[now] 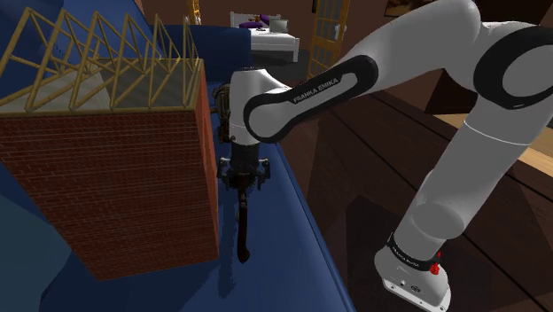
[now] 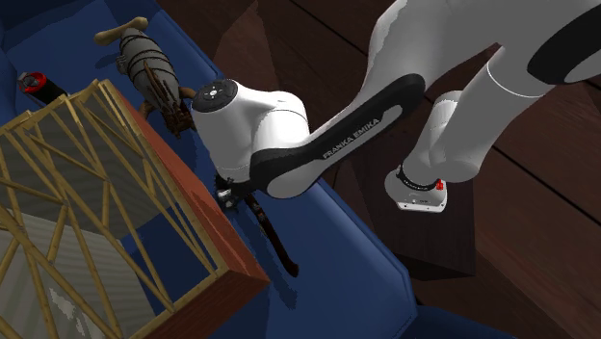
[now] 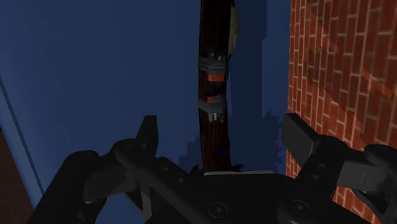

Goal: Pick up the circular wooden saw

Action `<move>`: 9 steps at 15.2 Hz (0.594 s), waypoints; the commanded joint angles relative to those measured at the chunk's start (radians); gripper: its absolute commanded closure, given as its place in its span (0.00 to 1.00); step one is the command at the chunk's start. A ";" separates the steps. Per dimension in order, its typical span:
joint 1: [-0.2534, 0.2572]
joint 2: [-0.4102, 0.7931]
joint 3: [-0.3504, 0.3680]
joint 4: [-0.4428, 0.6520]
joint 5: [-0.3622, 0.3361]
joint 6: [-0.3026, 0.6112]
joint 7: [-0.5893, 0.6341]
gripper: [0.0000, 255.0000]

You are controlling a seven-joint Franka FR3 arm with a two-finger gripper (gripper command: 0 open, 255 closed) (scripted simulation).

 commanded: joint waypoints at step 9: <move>0.004 0.070 0.006 -0.035 -0.024 0.098 0.019 1.00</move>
